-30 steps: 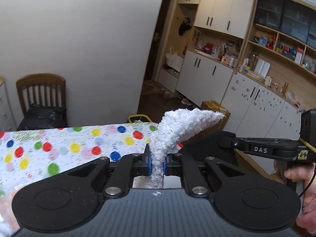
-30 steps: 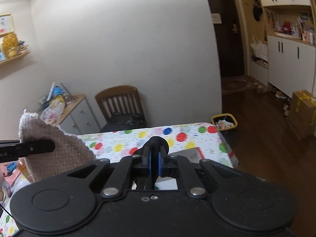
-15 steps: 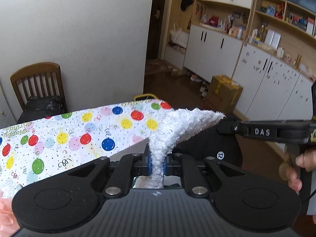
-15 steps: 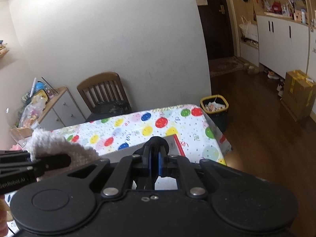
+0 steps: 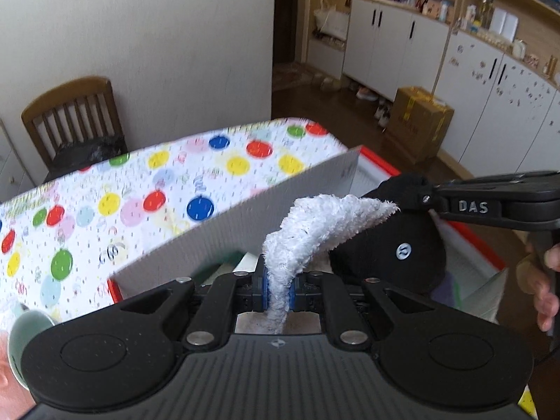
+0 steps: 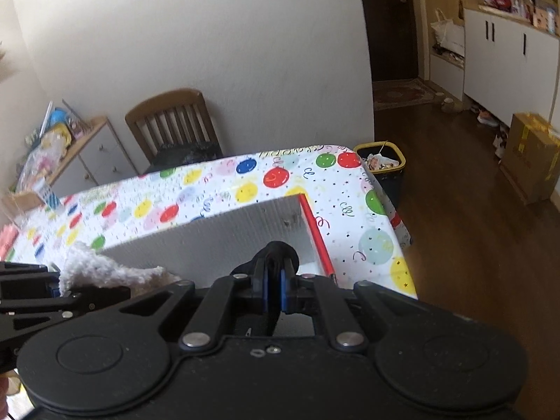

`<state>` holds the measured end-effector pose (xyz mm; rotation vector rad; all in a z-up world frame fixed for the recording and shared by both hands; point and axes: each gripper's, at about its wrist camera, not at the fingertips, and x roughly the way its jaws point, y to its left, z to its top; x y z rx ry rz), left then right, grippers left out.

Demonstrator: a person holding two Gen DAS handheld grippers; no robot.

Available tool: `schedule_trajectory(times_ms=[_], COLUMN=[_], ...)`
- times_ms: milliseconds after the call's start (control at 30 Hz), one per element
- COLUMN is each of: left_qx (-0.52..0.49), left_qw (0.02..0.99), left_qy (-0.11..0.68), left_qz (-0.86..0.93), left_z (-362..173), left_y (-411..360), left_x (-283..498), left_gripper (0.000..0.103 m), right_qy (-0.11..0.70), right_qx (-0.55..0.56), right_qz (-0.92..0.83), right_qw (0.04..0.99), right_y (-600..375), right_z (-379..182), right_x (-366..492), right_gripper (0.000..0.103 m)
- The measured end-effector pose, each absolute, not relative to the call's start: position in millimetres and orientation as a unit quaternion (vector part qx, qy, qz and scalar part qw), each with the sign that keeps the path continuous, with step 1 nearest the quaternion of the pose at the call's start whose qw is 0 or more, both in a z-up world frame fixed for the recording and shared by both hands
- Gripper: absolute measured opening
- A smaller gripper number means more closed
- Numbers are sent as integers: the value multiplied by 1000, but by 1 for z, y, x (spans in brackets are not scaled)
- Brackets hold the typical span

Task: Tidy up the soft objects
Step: 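Carry the towel and black cloth to the red box and release both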

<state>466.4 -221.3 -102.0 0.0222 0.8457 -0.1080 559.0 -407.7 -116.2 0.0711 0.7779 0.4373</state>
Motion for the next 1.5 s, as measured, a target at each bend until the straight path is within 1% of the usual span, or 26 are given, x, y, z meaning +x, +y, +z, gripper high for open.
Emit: schedule_trajectory(times_ms=[233, 333, 400, 467, 567, 600, 767, 833, 867, 933, 1000, 1033, 1067, 1100, 1133, 1333, 1467, 1500], left_qx=[9, 4, 5, 8, 10, 11, 6, 3, 3, 2, -4, -6, -8, -10, -12, -33, -35, -35], left_qw=[896, 888, 883, 881, 881, 880, 880, 881, 881, 883, 884, 884, 886, 887, 890, 899, 911, 914], left_qy=[443, 460, 468, 472, 473, 474, 474, 473, 472, 470, 468, 466, 463, 460, 455, 435, 409, 402], left_qz=[-35, -30, -25, -21, -21, -22, -18, -20, -20, -21, -25, -25, -26, -27, -28, -39, -48, -50], left_z=[-125, -133, -138, -142, -145, -146, -146, -145, -144, -141, -139, -137, -136, -134, -131, -109, -87, -81], left_y=[-216, -214, -214, -214, -215, -215, -214, -213, -213, -212, -210, -209, -208, -207, -207, -200, -194, -193], left_x=[474, 477, 479, 480, 480, 480, 479, 479, 478, 477, 474, 473, 472, 470, 467, 449, 429, 424], left_gripper=[10, 10, 10, 10, 10, 10, 11, 12, 13, 16, 23, 31, 45, 62, 65, 66, 66, 68], right_qy=[369, 365, 362, 363, 364, 365, 361, 360, 359, 358, 360, 362, 364, 364, 364, 362, 351, 347], right_qx=[-36, -62, -79, -91, -100, -103, -115, -120, -121, -120, -114, -110, -106, -103, -100, -76, -66, -64], right_qz=[222, 222, 224, 226, 228, 229, 240, 243, 244, 247, 250, 252, 253, 254, 256, 273, 289, 293], right_qw=[902, 902, 902, 900, 897, 897, 894, 893, 893, 892, 891, 891, 890, 890, 890, 888, 889, 889], right_y=[-397, -395, -394, -394, -395, -396, -399, -398, -399, -400, -403, -404, -406, -407, -408, -414, -416, -416], right_z=[-123, -125, -126, -126, -127, -127, -125, -123, -122, -121, -119, -117, -116, -114, -113, -97, -82, -78], right_x=[555, 555, 555, 557, 558, 558, 556, 554, 553, 552, 551, 551, 550, 549, 547, 534, 519, 514], right_gripper=[8, 11, 16, 18, 20, 24, 33, 38, 42, 44, 45, 45, 46, 47, 48, 52, 59, 61])
